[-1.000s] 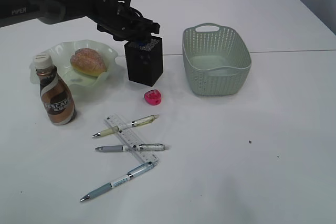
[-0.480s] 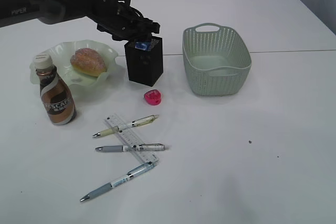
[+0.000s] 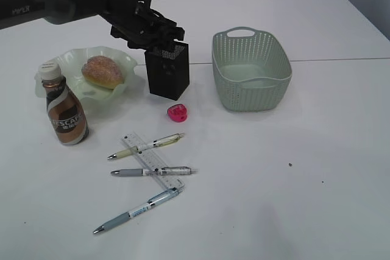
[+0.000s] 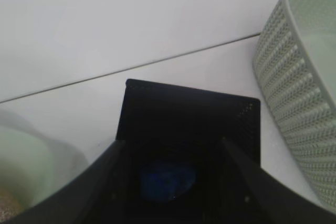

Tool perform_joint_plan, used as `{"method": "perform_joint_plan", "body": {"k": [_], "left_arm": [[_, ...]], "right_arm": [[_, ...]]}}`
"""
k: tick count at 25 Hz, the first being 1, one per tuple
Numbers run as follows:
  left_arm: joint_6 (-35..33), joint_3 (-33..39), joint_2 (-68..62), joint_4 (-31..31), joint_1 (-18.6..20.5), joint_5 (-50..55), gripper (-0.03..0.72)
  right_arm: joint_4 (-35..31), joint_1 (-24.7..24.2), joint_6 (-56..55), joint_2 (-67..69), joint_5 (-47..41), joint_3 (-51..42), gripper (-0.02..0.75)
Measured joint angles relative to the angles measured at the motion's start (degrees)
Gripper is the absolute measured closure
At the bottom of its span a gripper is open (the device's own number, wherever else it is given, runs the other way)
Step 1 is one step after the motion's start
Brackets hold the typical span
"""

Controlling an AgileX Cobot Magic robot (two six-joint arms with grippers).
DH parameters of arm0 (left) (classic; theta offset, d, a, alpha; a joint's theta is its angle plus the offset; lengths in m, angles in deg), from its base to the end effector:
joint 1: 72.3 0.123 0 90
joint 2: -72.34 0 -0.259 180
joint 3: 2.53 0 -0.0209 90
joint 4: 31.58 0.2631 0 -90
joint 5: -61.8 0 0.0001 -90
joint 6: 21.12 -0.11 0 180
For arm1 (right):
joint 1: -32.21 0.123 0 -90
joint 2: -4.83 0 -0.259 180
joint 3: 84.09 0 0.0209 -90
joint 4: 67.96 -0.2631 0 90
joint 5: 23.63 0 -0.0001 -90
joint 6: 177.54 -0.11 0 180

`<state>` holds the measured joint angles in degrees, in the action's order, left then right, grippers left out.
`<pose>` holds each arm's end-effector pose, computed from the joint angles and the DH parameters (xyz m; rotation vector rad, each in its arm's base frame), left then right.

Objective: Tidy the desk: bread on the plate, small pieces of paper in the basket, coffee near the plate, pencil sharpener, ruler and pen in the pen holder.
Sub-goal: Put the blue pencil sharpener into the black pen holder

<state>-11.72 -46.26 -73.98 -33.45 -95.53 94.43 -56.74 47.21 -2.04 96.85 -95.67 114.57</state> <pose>0.5086 -0.2204 0.1516 0.2628 2.3668 -0.3086 0.3115 0.0624 0.3885 -0.2328 2.5011 -0.1222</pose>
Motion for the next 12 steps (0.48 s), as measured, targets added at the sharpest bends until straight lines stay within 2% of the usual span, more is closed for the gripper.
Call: {"method": "perform_joint_plan", "body": {"k": [12], "left_arm": [[0.00, -15.41, 0.00, -0.04, 0.00, 22.44, 0.288]], "right_arm": [[0.30, 0.00, 0.00, 0.00, 0.00, 0.00, 0.246]]}}
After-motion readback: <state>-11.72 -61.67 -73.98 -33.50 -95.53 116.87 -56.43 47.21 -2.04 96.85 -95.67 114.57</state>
